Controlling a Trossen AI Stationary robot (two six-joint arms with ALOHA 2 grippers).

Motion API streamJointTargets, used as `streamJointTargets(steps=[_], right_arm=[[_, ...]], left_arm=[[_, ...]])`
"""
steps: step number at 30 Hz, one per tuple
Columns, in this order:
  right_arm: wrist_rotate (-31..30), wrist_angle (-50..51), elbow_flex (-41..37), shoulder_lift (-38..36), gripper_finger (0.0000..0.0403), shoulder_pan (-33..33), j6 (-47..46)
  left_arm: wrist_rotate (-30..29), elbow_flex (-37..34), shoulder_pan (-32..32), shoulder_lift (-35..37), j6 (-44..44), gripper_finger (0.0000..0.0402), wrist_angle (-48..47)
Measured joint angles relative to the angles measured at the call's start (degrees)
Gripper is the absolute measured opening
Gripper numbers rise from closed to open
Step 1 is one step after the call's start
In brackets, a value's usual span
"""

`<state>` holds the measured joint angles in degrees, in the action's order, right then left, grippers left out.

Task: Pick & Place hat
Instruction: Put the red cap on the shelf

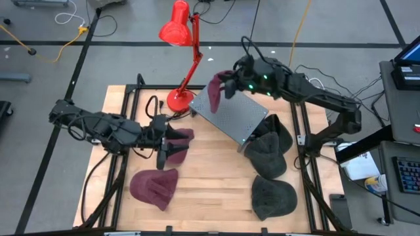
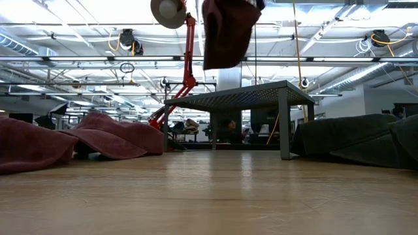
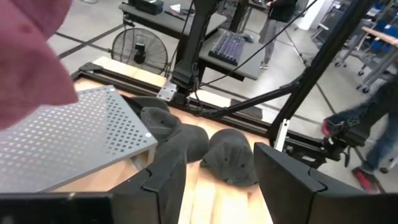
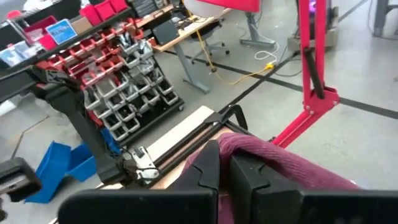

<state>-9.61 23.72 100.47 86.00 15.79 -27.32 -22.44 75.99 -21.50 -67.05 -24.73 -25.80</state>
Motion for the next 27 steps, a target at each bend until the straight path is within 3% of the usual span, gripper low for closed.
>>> streamJointTargets(steps=[9, 14, 27], right_arm=[[11.3, -6.53, 0.0, 5.22, 0.0001, 8.37, 0.81], [15.85, -7.17, 0.0, 7.97, 0.0001, 9.75, 1.6], [16.93, -0.76, -0.02, 10.43, 0.0001, 9.73, 2.54]], left_arm=[[-0.07, -0.02, 2.05, 0.48, 1.75, 0.0169, -2.49], [-0.07, -0.02, 3.08, 0.45, 1.76, 0.0159, -2.93], [-0.02, -0.02, 3.87, 0.42, 1.74, 0.0163, -4.95]])
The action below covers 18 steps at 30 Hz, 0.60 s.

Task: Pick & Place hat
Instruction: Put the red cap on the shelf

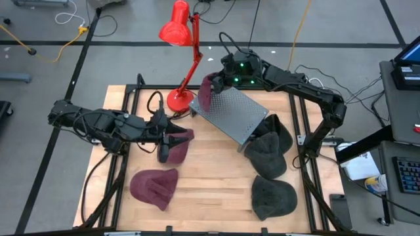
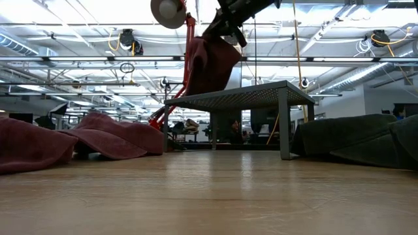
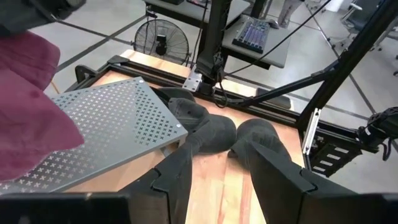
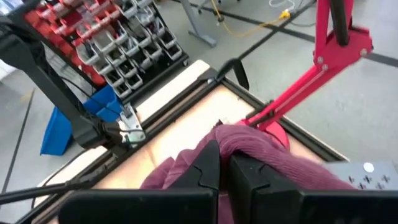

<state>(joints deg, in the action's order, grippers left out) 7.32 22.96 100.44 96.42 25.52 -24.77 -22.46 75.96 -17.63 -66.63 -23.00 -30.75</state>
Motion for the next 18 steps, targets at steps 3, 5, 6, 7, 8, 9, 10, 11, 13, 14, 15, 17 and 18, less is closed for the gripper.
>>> streamJointTargets(steps=[3, 5, 6, 7, 8, 9, 10, 11, 13, 14, 15, 17, 18], right_arm=[[0.07, 1.55, 0.0, 0.04, 0.0001, 0.05, 0.0], [0.16, 2.68, 0.0, 0.02, 0.0001, 0.29, -0.01], [0.14, 3.07, 0.0, 0.02, 0.0001, 0.33, 0.0], [0.1, 3.51, 0.0, 0.04, 0.0001, 0.33, 0.0], [0.0, 3.83, 0.0, 0.04, 0.0001, 0.34, 0.13], [-0.05, 4.03, 0.0, 0.04, 0.0001, 0.35, 0.39], [-0.26, 4.3, 0.0, 0.04, 0.0001, 0.34, 0.47], [-0.98, 4.81, 0.0, 0.04, 0.0001, 0.33, 0.47], [-2.06, 6.68, 0.0, 0.02, 0.0001, 0.4, 0.57], [-2.65, 7.61, 0.0, 0.02, 0.0001, 0.48, 0.59], [-2.85, 8.58, 0.0, 0.04, 0.0001, 0.66, 0.61], [-2.99, 9.9, -0.07, 0.04, 0.0001, 0.79, 0.61], [-3.07, 9.73, -0.39, 0.04, 0.0001, 0.82, 0.6]], left_arm=[[0.0, 0.0, 0.0, 0.0, -0.03, 0.017, 0.02], [0.0, 0.0, 0.0, 0.0, -0.07, 0.0174, 0.0], [0.0, 0.0, 0.0, 0.0, -0.08, 0.0176, 0.0], [0.0, 0.0, 0.0, 0.0, -0.15, 0.0177, 0.0], [0.0, 0.0, 0.0, 0.0, -0.26, 0.0177, 0.0], [0.0, 0.0, 0.0, 0.0, -0.48, 0.0176, 0.02], [0.0, 0.0, 0.0, 0.0, -0.69, 0.0175, 0.01], [0.0, 0.0, 0.0, 0.0, -0.71, 0.0173, 0.01], [0.0, 0.0, 0.0, 0.0, -0.72, 0.0168, 0.03], [0.0, 0.0, 0.0, 0.0, -0.73, 0.0166, 0.03], [0.0, 0.0, 0.0, 0.0, -0.75, 0.0163, 0.03], [0.0, 0.0, 0.0, 0.0, -0.75, 0.0158, 0.03], [0.0, 0.0, 0.0, 0.0, -0.75, 0.0156, 0.05]])
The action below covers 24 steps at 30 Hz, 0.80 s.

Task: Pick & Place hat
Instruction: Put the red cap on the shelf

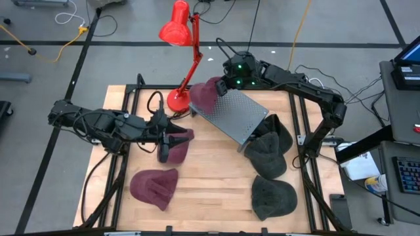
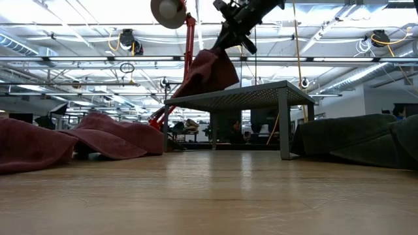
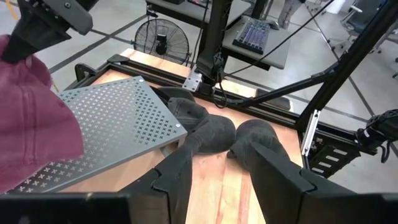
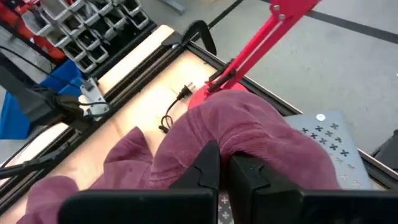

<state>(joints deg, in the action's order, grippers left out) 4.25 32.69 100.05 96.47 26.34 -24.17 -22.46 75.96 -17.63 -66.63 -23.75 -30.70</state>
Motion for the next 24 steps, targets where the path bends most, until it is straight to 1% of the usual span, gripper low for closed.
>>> streamJointTargets(steps=[4, 12, 19, 21, 24], right_arm=[[-0.84, -0.1, -2.64, -0.05, 0.0001, 0.01, -1.95], [-2.25, 0.81, -6.71, -0.06, 0.0001, -0.16, -5.15], [-7.62, 1.09, -7.23, -4.05, 0.0001, -0.21, -5.16], [-8.86, 2.52, -7.23, -5.35, 0.0001, -0.2, -5.3], [-8.92, 4.5, -7.17, -6.23, 0.0001, -0.18, -5.65]], left_arm=[[0.0, 0.0, 0.0, 0.0, -0.02, 0.0153, 0.0], [0.0, 0.0, 0.0, 0.0, -0.8, 0.0174, 0.0], [0.02, 0.0, 0.0, -0.02, -0.94, 0.0186, 0.06], [0.02, 0.0, 0.0, -0.02, -0.94, 0.0186, 0.07], [0.02, 0.0, -0.01, -0.02, -0.93, 0.0186, 0.07]])
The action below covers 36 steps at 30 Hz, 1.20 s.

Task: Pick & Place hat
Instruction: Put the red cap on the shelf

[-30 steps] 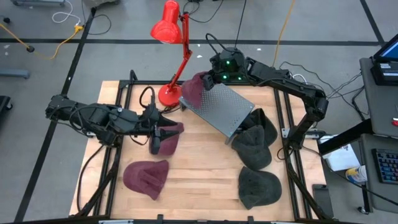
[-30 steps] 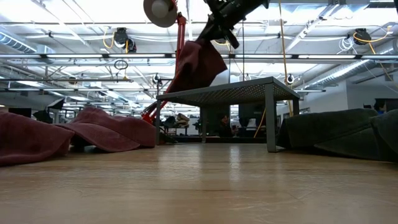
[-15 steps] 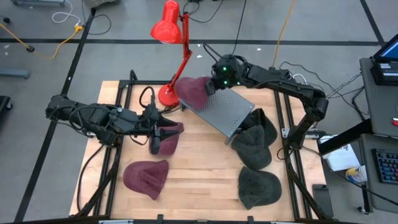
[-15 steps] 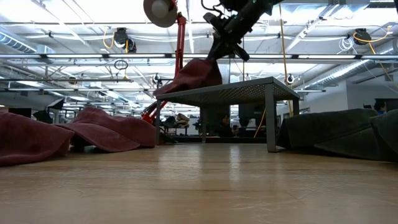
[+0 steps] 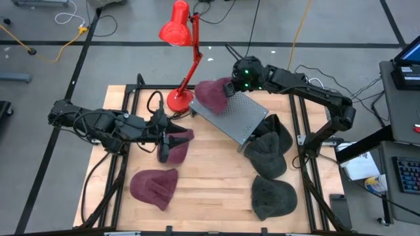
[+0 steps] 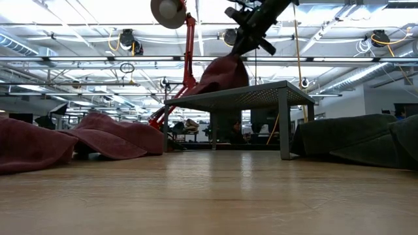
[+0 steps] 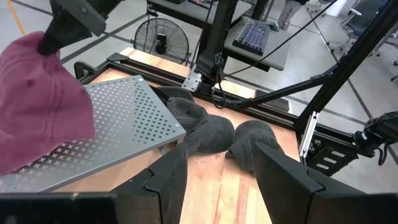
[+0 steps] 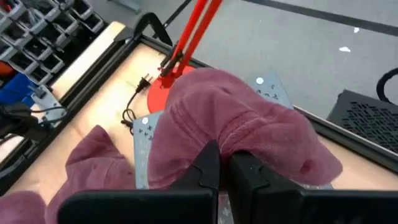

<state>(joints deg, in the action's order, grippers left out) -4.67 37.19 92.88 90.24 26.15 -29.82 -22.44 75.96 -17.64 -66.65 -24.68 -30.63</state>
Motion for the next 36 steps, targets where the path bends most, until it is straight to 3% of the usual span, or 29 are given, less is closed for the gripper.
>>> streamJointTargets(steps=[6, 27, 36], right_arm=[[1.63, 0.43, -0.02, 0.61, 0.0001, -1.19, 0.0], [-1.4, 1.19, 0.0, 2.26, 0.0003, -3.08, -1.01], [-1.17, 2.38, 0.0, 2.27, 0.0078, -3.08, 0.52]], left_arm=[[0.07, 0.0, -0.01, 0.0, 0.14, 0.0187, -0.09], [2.03, 0.0, -0.01, -0.02, -1.15, 0.0186, -1.38], [2.47, 0.0, -0.01, -0.02, -1.31, 0.0186, -1.37]])
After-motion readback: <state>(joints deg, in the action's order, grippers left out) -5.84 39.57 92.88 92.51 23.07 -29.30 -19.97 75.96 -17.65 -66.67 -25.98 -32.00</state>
